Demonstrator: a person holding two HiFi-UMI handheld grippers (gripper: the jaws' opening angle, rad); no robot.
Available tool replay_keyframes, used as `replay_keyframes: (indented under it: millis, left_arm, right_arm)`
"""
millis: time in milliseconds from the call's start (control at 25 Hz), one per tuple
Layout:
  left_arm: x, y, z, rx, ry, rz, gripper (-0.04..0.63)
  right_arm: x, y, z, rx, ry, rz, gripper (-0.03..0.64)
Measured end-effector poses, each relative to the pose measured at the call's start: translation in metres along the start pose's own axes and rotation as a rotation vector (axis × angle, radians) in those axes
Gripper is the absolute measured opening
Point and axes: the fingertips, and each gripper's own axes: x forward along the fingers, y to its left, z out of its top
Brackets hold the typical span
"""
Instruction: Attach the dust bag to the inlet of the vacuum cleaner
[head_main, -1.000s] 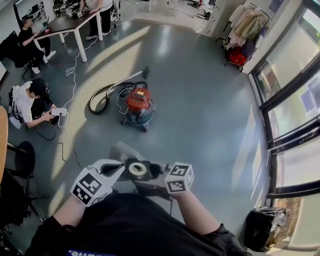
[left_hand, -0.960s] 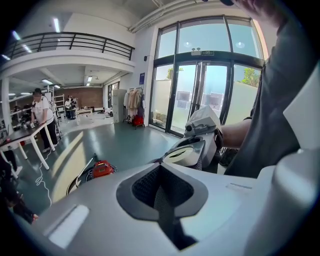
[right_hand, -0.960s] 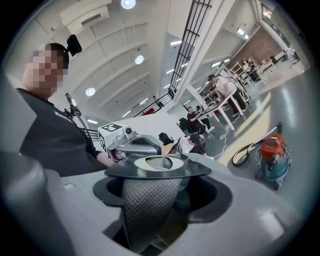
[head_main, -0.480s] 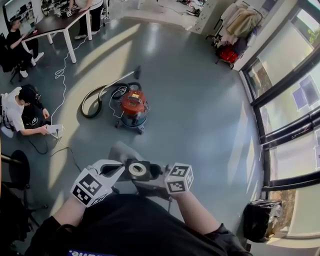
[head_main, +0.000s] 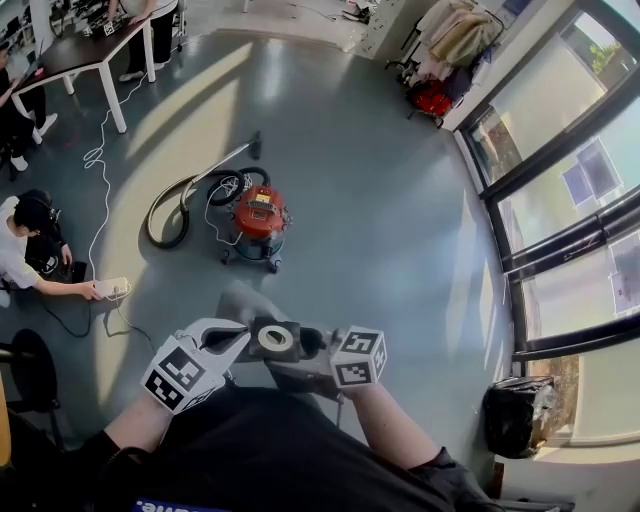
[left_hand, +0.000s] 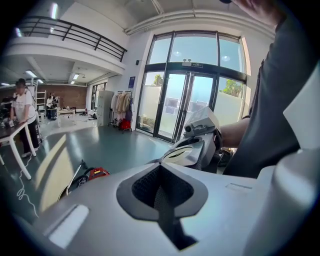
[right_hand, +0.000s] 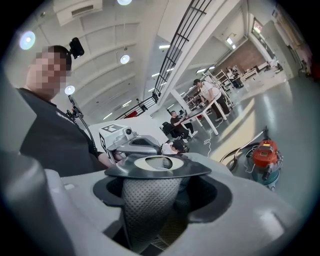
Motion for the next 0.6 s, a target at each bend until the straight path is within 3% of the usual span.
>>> replay_keyframes:
  millis: [240,600]
  left_arm:
    - [-0.018,0.028,-0.008,-0.003,-0.009,-0.025,0.015]
    - [-0.004,0.042,-0.009,-0.025,0.005,0.006,0.015]
  right_arm:
    - [0.032,-0.003,0.01,0.008,-0.009,-0.028,0.31]
    - [0.034,-0.024,0.016,0.015,0.005,0.008,0.31]
